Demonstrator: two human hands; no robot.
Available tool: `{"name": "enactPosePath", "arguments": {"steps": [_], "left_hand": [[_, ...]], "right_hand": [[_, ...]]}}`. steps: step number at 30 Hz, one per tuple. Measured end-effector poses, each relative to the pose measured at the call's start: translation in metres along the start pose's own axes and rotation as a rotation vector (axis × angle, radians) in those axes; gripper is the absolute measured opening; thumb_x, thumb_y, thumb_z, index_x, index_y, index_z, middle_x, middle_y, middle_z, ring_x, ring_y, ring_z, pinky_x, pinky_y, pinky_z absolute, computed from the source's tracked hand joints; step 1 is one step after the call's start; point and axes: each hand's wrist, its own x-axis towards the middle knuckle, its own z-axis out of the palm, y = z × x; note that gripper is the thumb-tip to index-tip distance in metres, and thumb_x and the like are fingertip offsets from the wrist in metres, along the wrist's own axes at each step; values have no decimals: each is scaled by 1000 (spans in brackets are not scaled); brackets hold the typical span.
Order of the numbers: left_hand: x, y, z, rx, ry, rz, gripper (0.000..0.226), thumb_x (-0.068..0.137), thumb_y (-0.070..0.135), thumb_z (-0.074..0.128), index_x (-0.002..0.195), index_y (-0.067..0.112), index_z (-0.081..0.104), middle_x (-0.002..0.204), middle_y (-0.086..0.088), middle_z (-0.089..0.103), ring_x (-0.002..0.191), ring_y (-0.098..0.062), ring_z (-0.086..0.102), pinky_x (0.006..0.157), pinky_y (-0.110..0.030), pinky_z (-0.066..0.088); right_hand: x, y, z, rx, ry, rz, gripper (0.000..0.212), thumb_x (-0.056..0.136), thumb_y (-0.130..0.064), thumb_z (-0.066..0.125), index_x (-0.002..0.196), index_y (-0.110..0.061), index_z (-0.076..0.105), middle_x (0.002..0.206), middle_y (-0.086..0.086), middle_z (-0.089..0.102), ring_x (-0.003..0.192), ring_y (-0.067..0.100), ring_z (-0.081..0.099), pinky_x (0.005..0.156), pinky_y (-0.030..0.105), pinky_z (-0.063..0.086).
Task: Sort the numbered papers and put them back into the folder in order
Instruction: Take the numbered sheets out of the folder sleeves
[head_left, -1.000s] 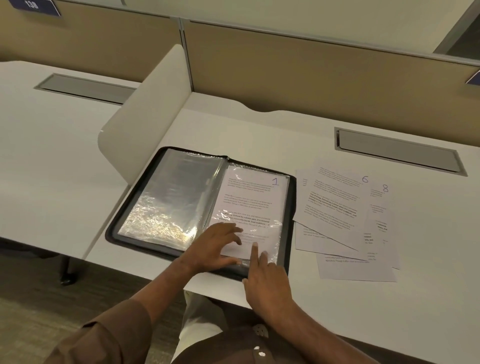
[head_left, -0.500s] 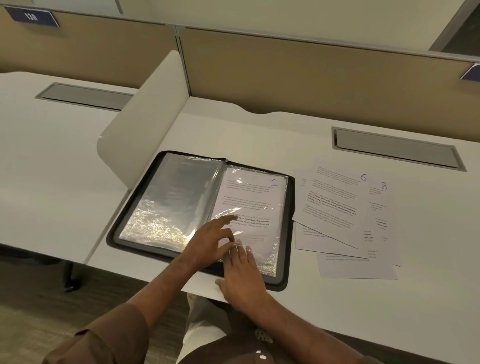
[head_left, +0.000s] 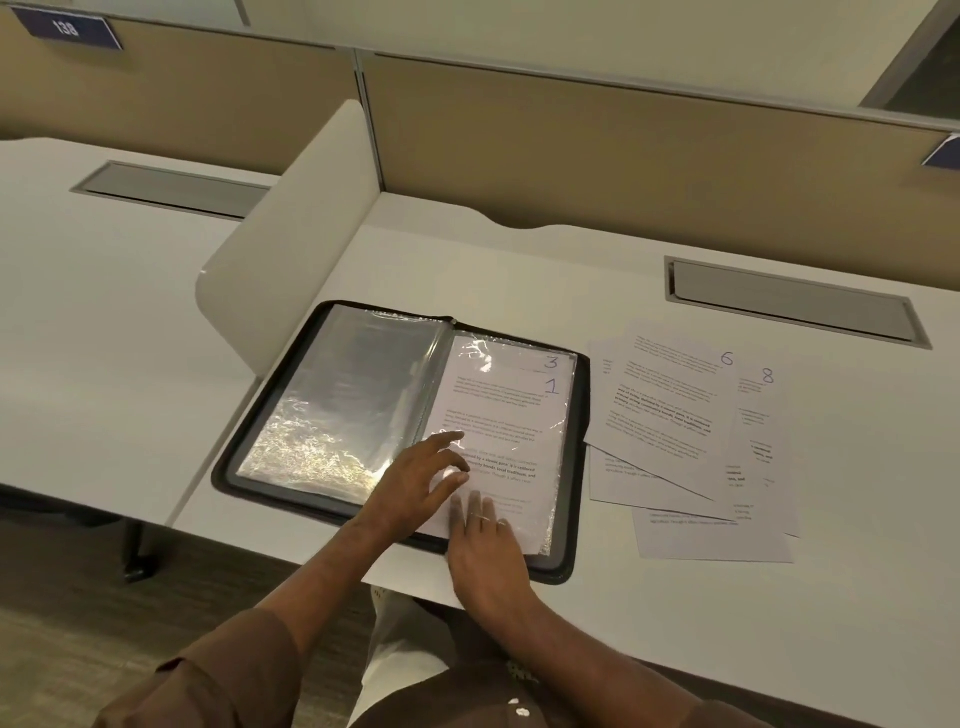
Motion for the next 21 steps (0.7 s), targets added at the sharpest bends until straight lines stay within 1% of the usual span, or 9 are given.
{"name": "enactPosePath", "arguments": {"steps": [2, 4, 6, 8, 10, 11, 15, 18, 21], "left_hand": [[3, -4, -1, -74, 19, -35, 44, 100, 61, 39, 115, 31, 67, 149, 24, 44, 128, 13, 42, 106, -20, 37], [7, -5, -4, -186, 53, -68, 43, 100, 60, 39, 115, 32, 68, 145, 24, 49, 127, 8, 48, 103, -19, 41], [13, -7, -9, -320, 98, -142, 40, 100, 59, 38, 111, 35, 69, 138, 19, 57, 125, 4, 53, 101, -21, 43], [18, -7, -17, -452, 128, -248, 43, 96, 62, 35, 108, 38, 69, 132, 14, 62, 119, 7, 56, 100, -19, 44], [21, -11, -25, -566, 141, -308, 49, 94, 64, 35, 110, 33, 70, 125, 8, 68, 116, 3, 60, 97, -19, 46], [22, -13, -28, -600, 142, -318, 52, 94, 64, 36, 112, 30, 71, 123, 7, 69, 117, -1, 61, 98, -22, 47], [24, -22, -32, -667, 86, -331, 59, 93, 65, 38, 115, 23, 73, 122, 4, 71, 117, -11, 64, 101, -32, 48], [24, -26, -34, -818, 116, -418, 69, 88, 71, 46, 115, 14, 73, 117, -4, 73, 109, -24, 68, 92, -38, 55], [23, -29, -33, -942, 201, -522, 71, 94, 68, 46, 113, 5, 71, 113, -10, 74, 103, -32, 70, 85, -37, 57]], "right_hand": [[-3, 2, 6, -86, -9, -33, 100, 51, -29, 101, 138, -4, 59, 132, 26, 62, 110, 40, 69, 86, 51, 57], [-3, 8, 6, -149, 50, -73, 99, 36, -29, 105, 125, -3, 70, 114, 22, 73, 93, 35, 75, 73, 46, 61], [-3, 14, 0, -180, 95, -104, 87, 45, -28, 103, 122, -3, 71, 109, 19, 75, 88, 31, 76, 71, 43, 62], [-6, 17, -15, -206, 77, -136, 64, 66, -23, 95, 121, -5, 69, 107, 16, 75, 87, 28, 75, 75, 41, 63], [-11, 16, -35, -185, 13, -187, 35, 91, -13, 71, 124, -4, 63, 110, 15, 70, 93, 29, 70, 83, 42, 58], [-13, 17, -41, -166, -32, -232, 29, 96, -10, 63, 125, -4, 61, 112, 16, 68, 96, 31, 68, 87, 43, 55], [-23, 27, -67, 12, -218, -420, 36, 94, -9, 61, 129, -10, 65, 119, 13, 70, 104, 31, 65, 91, 40, 52], [-31, 46, -97, 366, -371, -508, 25, 97, -13, 58, 116, -7, 72, 108, 8, 73, 90, 16, 63, 80, 28, 45], [-32, 80, -136, 659, -332, -435, 16, 97, -9, 60, 100, -2, 74, 93, 10, 71, 80, 8, 60, 76, 24, 46]]}}
